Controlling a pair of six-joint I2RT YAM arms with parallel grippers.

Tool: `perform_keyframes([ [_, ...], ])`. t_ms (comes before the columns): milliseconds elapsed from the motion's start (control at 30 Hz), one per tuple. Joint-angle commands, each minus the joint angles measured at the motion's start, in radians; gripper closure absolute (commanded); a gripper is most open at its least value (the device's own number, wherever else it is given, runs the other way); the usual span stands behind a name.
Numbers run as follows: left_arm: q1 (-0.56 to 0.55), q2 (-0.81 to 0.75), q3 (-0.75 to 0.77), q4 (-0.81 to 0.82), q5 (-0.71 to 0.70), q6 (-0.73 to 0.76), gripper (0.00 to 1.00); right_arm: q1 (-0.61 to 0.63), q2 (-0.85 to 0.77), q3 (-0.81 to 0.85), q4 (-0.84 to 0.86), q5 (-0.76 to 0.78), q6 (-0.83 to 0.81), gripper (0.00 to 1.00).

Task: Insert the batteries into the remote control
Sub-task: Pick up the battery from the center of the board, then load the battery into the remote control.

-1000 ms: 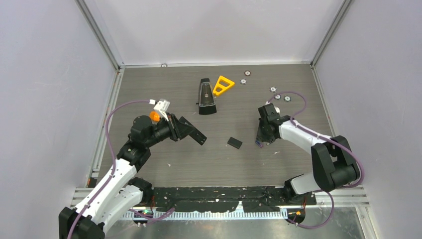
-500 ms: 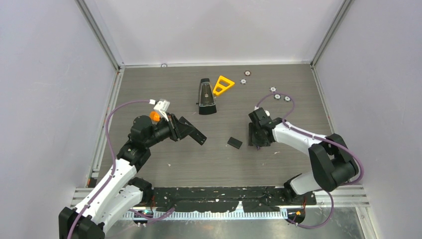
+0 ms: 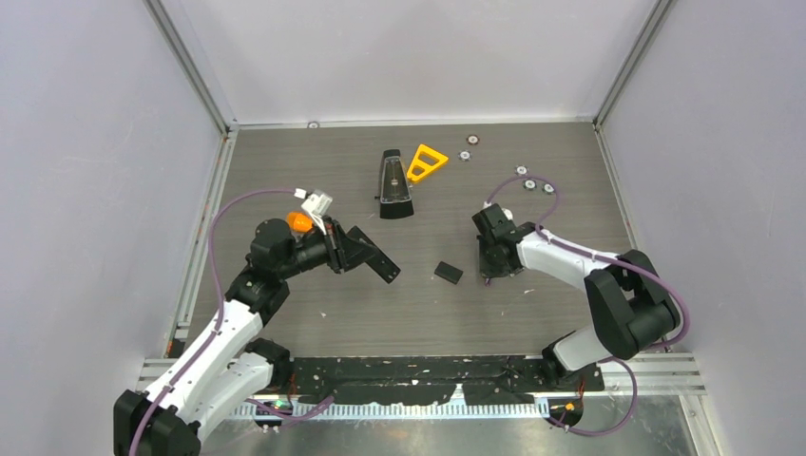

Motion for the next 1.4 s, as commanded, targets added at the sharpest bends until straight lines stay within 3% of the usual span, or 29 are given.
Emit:
perform_keyframes([
  [0,0.004,0.017,0.013,0.161,0.105,-0.011,1.00,0.015,-0.043,-0.007,0.021,0.029,0.013,0.93],
  [300,0.003,0.048,-0.015,0.392,0.273,-0.103,1.00,0.133,-0.401,-0.003,0.174,-0.102,0.000,0.95],
  [567,0.003,0.114,0.024,0.423,0.226,-0.342,1.00,0.306,-0.628,0.119,0.241,-0.135,-0.091,0.95],
  [700,0.003,0.160,0.016,0.503,0.221,-0.510,1.00,0.465,-0.637,0.210,0.233,-0.085,-0.162,0.95],
  [900,0.003,0.184,-0.003,0.638,0.222,-0.650,1.00,0.593,-0.574,0.286,0.231,-0.044,-0.263,0.94],
  [1367,0.003,0.130,0.013,0.539,0.207,-0.723,1.00,0.670,-0.452,0.357,0.247,-0.021,-0.306,0.94],
])
